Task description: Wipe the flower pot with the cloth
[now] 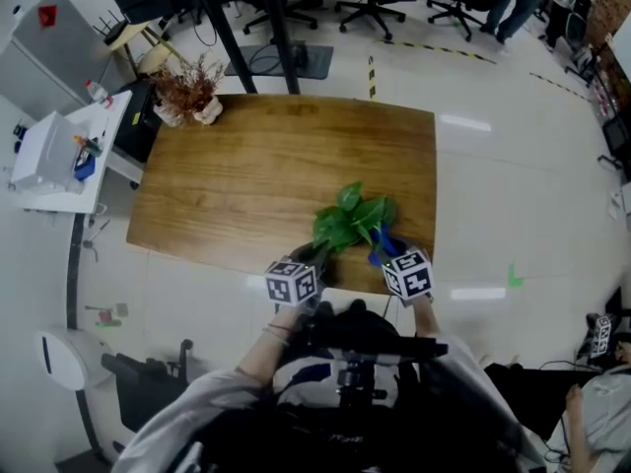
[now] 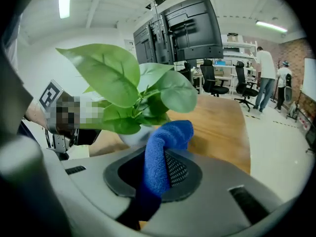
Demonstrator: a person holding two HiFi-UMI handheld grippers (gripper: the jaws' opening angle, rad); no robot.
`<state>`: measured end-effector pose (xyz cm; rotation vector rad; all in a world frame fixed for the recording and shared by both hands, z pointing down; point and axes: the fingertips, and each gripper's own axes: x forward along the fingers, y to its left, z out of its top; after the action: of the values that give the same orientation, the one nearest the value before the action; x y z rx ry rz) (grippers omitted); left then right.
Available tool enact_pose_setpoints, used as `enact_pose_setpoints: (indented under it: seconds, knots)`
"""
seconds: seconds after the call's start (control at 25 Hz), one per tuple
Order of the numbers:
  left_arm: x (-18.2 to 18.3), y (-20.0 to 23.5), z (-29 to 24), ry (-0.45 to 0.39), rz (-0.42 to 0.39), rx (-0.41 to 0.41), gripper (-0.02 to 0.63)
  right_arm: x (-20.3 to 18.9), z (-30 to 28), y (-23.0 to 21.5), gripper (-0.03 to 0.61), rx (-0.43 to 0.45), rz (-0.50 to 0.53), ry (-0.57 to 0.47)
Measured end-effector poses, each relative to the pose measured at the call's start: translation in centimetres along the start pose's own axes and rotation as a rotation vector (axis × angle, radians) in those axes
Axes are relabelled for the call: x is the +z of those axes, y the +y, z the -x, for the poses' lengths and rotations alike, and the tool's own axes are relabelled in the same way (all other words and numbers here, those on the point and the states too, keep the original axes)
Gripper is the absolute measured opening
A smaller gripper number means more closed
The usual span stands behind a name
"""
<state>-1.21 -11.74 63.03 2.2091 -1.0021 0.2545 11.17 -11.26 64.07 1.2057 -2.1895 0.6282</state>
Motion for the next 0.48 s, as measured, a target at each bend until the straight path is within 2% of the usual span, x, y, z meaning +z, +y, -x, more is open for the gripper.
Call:
enact_pose_setpoints:
  seconds: [0.12, 0.48]
  knots:
    - [0.2, 0.2, -0.1, -0.002, 0.003, 0.013, 0.006, 0.9, -0.8, 1.4, 0.071, 0.058, 0.03, -0.008]
    - [1.5, 2.2, -0.8, -0.025, 0.003, 0.048, 0.006, -0.5, -1.6, 5.4, 0.071, 0.155, 0.117, 0.06]
